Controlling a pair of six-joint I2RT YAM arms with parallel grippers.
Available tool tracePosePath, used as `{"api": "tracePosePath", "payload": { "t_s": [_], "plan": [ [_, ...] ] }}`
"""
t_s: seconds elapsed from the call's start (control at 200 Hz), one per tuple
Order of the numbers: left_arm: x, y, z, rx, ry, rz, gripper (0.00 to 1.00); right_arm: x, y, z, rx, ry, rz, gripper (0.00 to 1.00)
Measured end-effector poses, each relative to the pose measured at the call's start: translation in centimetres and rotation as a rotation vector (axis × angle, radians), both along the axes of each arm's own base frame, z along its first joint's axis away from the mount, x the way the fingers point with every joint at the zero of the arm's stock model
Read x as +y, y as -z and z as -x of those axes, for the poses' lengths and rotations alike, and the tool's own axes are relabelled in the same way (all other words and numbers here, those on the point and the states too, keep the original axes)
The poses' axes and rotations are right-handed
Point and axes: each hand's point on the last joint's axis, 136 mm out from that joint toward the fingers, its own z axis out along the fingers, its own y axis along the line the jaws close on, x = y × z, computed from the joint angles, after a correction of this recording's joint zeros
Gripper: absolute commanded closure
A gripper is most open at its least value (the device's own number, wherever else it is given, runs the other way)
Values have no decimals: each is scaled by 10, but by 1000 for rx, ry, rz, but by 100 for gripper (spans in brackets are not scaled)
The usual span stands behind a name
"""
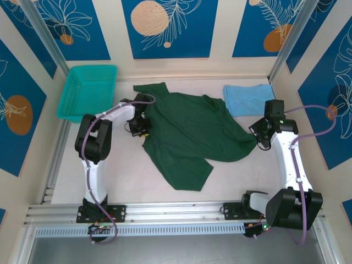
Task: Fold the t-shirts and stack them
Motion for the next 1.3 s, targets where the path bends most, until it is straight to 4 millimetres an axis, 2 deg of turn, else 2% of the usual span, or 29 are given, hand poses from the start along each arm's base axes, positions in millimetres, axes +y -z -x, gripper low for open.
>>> {"api": "tracePosePath", "payload": {
  "t_s": [0.16, 0.255, 0.505, 0.705, 0.85, 1.025, 1.115, 1.165, 1.22, 1.3],
  "plan": [
    [6, 0, -3, -34, 39, -41, 100, 0, 0, 0, 0, 0, 0, 96],
    [15, 0, 3, -56, 59, -69, 100, 0, 0, 0, 0, 0, 0, 96],
    [65, -1, 54, 1, 63, -160, 100, 2, 3, 1, 5, 3, -14, 96],
    [95, -12, 79, 16, 33, -188, 100, 15, 31, 15, 75, -5, -73, 96],
    [125, -15, 79, 19, -14, -217, 100, 31, 53, 32, 140, -23, -112, 96],
    [157, -15, 78, 33, -76, -244, 100, 48, 67, 57, 193, -34, -136, 92],
    [166, -16, 78, 39, -99, -244, 85, 49, 74, 72, 219, -14, -142, 80],
    [167, -18, 76, 38, -111, -242, 70, 48, 76, 79, 236, -2, -137, 67],
    [165, -23, 72, 29, -108, -227, 62, 44, 76, 84, 245, 21, -125, 53],
    [157, -35, 63, 2, -128, -185, 49, 38, 72, 88, 246, 36, -91, 50]
  ]
}}
